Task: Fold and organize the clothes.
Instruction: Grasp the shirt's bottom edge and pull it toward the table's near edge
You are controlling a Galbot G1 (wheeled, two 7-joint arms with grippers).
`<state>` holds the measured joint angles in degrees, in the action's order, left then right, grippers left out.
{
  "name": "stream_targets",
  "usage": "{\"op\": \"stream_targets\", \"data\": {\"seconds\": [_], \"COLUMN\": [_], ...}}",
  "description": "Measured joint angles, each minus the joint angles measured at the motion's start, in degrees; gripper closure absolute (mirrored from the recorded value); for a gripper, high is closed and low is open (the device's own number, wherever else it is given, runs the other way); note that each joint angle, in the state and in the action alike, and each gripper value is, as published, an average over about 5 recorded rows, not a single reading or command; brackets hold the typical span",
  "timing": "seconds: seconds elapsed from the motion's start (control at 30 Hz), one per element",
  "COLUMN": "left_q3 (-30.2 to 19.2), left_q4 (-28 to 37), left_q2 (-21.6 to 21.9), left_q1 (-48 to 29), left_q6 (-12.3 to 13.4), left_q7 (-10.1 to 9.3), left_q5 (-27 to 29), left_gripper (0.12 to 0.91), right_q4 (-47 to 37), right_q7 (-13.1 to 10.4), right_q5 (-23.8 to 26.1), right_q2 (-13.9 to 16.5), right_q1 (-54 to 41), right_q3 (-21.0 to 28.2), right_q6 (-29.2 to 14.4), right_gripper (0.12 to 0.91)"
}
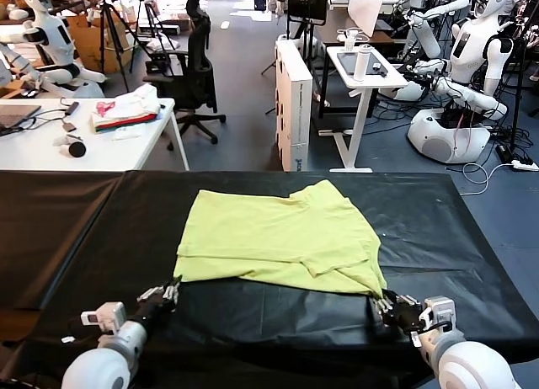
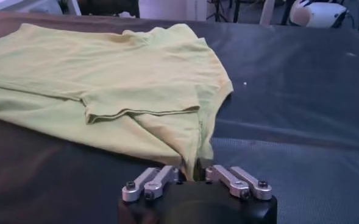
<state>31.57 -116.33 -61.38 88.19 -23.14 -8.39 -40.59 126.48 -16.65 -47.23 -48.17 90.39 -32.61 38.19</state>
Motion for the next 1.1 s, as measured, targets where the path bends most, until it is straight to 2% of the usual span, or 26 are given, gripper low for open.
{"op": "stream_targets", "data": {"seconds": [0.17, 0.3, 0.57, 0.9, 1.0, 1.1], "left_q3": [1.2, 2.4, 5.0, 7.4, 7.3, 7.2], "left_q4": [-0.7, -2.0, -5.9, -9.8, -9.8, -9.7], "left_q2": [1.5, 3.1, 4.3, 4.7, 4.1, 3.8], "left_q1": [1.2, 3.0, 9.9, 17.4, 18.1, 18.2], "left_q6": [0.0, 0.0, 0.7, 0.9, 1.0, 1.1], "left_q7": [-0.19, -0.47, -0.41, -0.40, -0.43, -0.48], "left_q5": [-0.6, -1.0, 0.7, 1.0, 1.3, 1.5], "left_gripper": [0.883, 0.883, 0.883, 0.883, 0.883, 0.883], "right_q4": [1.8, 3.5, 6.8, 7.9, 7.6, 7.5], "right_q7": [-2.3, -3.3, -6.3, -6.2, -5.5, -4.1], "right_q5": [-3.5, -5.1, -9.6, -11.5, -11.3, -11.0], "right_q2": [2.6, 4.4, 6.9, 7.2, 6.8, 6.6], "right_q1": [2.1, 4.0, 7.2, 9.0, 8.4, 8.1], "right_q3": [-1.8, -3.3, -5.8, -6.8, -6.1, -5.8], "right_q6": [1.4, 2.4, 4.0, 4.0, 4.0, 4.0], "right_gripper": [0.887, 0.887, 0.887, 0.887, 0.841, 0.691]}}
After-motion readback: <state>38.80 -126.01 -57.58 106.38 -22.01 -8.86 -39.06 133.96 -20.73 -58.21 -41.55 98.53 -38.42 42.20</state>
